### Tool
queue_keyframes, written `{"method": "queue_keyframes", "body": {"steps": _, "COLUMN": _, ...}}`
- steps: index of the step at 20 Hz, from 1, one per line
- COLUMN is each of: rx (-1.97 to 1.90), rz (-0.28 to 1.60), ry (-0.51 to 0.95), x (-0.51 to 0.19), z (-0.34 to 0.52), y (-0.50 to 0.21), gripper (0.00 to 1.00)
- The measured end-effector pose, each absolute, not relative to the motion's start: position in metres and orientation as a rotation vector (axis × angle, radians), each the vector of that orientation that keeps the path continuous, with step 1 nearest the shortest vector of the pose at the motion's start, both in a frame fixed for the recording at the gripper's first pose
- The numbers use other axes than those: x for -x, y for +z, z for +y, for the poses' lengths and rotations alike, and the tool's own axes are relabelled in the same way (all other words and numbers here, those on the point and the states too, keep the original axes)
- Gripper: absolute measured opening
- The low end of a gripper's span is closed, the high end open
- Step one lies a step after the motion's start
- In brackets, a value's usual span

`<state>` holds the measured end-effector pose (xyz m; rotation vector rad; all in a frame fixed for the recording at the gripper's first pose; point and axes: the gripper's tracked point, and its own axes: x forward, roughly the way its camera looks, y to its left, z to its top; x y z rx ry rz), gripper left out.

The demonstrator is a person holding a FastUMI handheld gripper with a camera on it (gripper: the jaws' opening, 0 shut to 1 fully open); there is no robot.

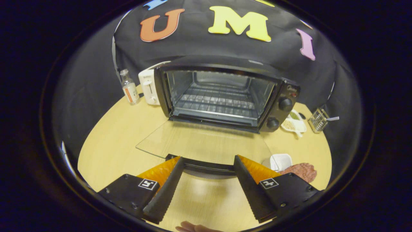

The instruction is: Open the toaster oven, put the food inside, and close the toaster oven door.

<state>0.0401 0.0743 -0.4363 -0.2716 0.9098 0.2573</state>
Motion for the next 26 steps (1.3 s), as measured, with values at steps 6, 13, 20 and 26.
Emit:
{"method": "queue_keyframes", "body": {"steps": 6, "rx": 0.217, "rz": 0.964, "ry": 0.283, "x": -0.051, "z": 0.072, "y": -0.458, "gripper": 1.0}}
{"method": "queue_keyframes", "body": {"steps": 13, "rx": 0.135, "rz": 0.955, "ry": 0.335, "x": -0.044, "z": 0.045, "y": -0.414, "gripper": 1.0}}
{"method": "queue_keyframes", "body": {"steps": 20, "rx": 0.083, "rz": 0.866, "ry": 0.256, "x": -0.065, "z": -0.054, "y": -0.349, "gripper": 1.0}}
{"method": "queue_keyframes", "body": {"steps": 26, "rx": 0.036, "rz": 0.857, "ry": 0.197, "x": -0.074, "z": -0.148, "y": -0.333, "gripper": 0.99}}
